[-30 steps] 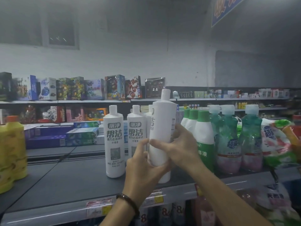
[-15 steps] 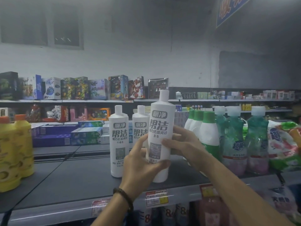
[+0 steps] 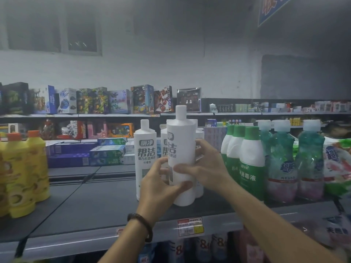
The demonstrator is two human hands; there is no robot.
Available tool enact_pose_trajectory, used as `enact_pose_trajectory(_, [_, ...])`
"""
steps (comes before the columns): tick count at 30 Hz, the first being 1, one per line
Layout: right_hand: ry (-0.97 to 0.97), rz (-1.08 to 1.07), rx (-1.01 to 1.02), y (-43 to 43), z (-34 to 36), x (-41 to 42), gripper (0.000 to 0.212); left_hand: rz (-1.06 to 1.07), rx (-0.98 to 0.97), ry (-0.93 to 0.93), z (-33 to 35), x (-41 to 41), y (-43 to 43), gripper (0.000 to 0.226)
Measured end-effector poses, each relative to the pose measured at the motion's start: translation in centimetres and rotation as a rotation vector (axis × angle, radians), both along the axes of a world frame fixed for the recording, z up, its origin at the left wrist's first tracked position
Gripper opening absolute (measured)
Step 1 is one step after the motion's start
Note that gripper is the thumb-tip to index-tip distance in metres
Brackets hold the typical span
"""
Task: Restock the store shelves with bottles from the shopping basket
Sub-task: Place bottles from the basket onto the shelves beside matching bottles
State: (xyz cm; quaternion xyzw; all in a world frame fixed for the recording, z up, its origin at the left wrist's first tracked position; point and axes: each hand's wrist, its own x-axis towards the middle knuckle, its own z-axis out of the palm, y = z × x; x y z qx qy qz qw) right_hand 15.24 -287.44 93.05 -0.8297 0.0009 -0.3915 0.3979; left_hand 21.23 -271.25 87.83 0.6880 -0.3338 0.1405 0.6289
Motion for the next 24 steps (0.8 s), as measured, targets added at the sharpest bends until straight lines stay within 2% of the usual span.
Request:
enact_pose_trajectory(5, [0.035,-0.079,-0.034,1.2,-1.2,1.3,0.075,0.026,-0.005,-0.008,-1.0,0.9,0.1,0.068])
enact_pose_trajectory(9, [0.068,-0.11,-0.036,1.4,-2.0,1.8,0.076,-0.011,0.07,0.039,-1.6,2.3,0.5,0.06])
enact_pose_trajectory(15, [0.089,-0.12,-0.027,1.8,-2.7,1.7,0.087,-0.083,0.13,0.083,-2.0,2.9,0.8,0.058])
enact_pose_trajectory(24, [0.17,-0.083,-0.034,2.3,-2.9,0.5,0.079,-0.051,0.208,0.06,-1.9,2.9,1.4,0.058])
